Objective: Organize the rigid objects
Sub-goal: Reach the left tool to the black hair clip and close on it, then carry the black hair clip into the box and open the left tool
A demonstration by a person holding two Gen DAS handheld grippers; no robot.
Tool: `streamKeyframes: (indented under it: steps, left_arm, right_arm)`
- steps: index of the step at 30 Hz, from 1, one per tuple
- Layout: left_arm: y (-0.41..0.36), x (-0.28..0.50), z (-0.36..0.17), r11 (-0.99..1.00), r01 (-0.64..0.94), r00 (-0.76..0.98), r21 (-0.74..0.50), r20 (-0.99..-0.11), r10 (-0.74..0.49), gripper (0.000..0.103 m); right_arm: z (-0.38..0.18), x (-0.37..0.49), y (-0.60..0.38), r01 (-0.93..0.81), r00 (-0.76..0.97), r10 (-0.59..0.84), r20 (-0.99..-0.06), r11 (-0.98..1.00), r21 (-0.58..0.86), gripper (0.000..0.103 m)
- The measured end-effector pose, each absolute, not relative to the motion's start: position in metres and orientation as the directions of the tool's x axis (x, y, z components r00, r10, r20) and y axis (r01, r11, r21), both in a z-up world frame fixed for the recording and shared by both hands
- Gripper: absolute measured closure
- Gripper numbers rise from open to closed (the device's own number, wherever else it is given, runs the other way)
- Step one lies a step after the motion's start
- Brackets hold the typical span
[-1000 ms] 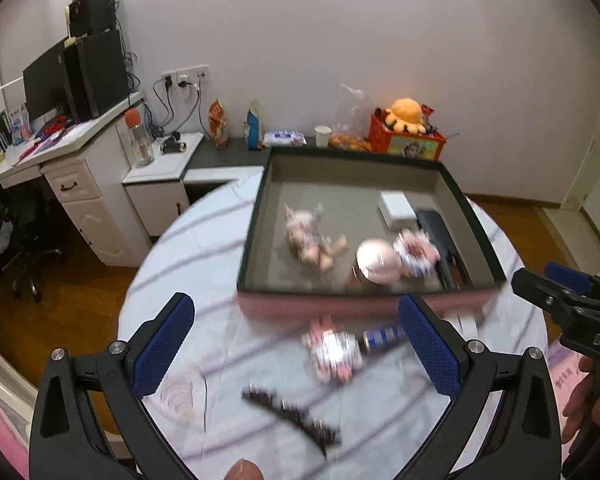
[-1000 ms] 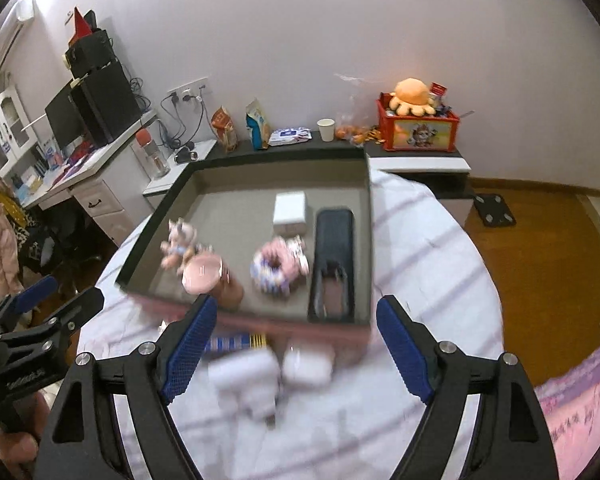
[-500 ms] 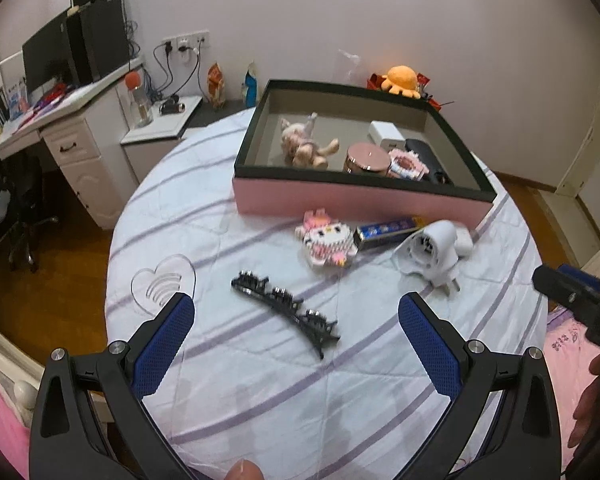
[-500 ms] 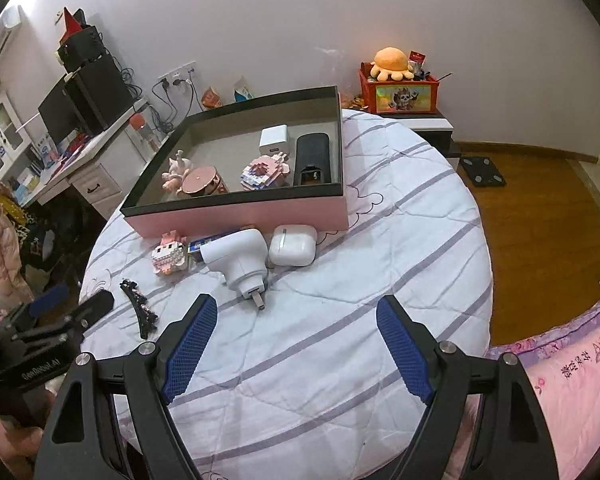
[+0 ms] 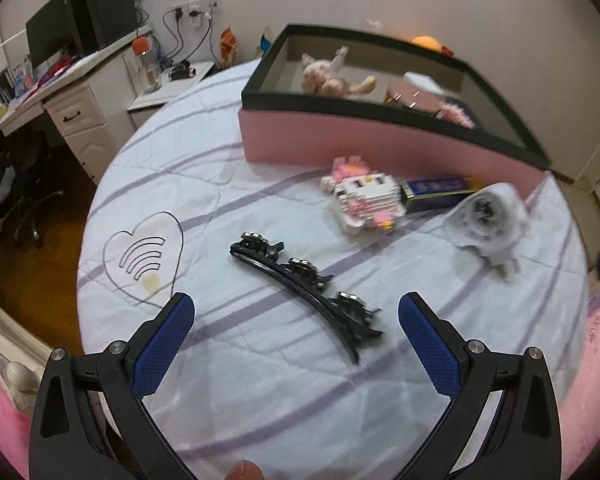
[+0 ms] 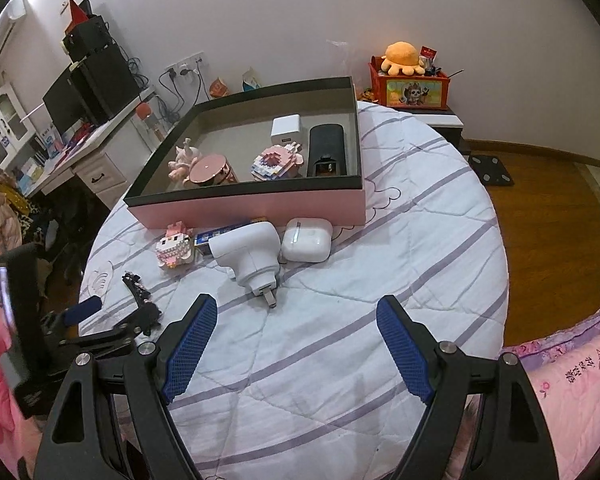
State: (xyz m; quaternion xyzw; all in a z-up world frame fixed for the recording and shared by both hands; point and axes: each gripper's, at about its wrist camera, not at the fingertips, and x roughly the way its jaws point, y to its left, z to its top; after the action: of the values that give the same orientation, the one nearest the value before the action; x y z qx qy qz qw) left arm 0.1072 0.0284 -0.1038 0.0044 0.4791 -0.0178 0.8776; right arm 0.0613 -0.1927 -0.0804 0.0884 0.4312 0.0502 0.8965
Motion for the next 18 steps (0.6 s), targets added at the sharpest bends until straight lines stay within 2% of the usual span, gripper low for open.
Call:
streamKeyframes:
  steps: [3, 7, 8, 10, 12, 13, 15, 18]
  left_arm:
    - [0.029, 0.116, -0.118, 0.999, 0.035, 0.517, 0.02, -0.856, -0.001, 0.0]
    - [0.032, 0.119, -0.119, 0.998, 0.057, 0.534, -0.013, -0.845, -0.042, 0.001]
    - [0.034, 0.118, -0.118, 0.998, 0.053, 0.538, -0.029, -0.841, -0.054, 0.005]
    - [0.036, 0.118, -0.116, 0.998, 0.052, 0.546, -0.025, -0.836, -0.049, 0.018]
    - [0.039, 0.115, -0.113, 0.999, 0.046, 0.553, -0.03, -0.831, -0.05, 0.037]
    - [0.041, 0.114, -0.112, 0.999, 0.043, 0.555, -0.031, -0.83, -0.05, 0.04]
    - [0.046, 0.114, -0.11, 0.999, 0.037, 0.558, -0.034, -0.828, -0.049, 0.061]
    - [0.052, 0.113, -0.108, 0.998, 0.034, 0.556, -0.046, -0.829, -0.057, 0.074]
  right_arm:
    - [-0.083, 0.064, -0.194, -0.011, 0.616, 0.165, -0.77, 0.979, 0.201, 0.02]
    - [-0.087, 0.068, -0.196, 0.0, 0.609, 0.163, -0.777, 0.979, 0.205, 0.02]
    - [-0.087, 0.069, -0.196, 0.002, 0.607, 0.163, -0.778, 0.979, 0.206, 0.02]
    - [-0.088, 0.07, -0.195, 0.001, 0.603, 0.165, -0.78, 0.978, 0.208, 0.02]
    - [-0.088, 0.07, -0.195, -0.002, 0.602, 0.167, -0.781, 0.978, 0.208, 0.02]
    - [-0.088, 0.07, -0.194, -0.003, 0.601, 0.168, -0.782, 0.978, 0.208, 0.02]
    - [-0.089, 0.071, -0.193, -0.006, 0.599, 0.171, -0.782, 0.978, 0.209, 0.02]
    - [-0.087, 0.071, -0.19, -0.018, 0.6, 0.176, -0.78, 0.978, 0.206, 0.02]
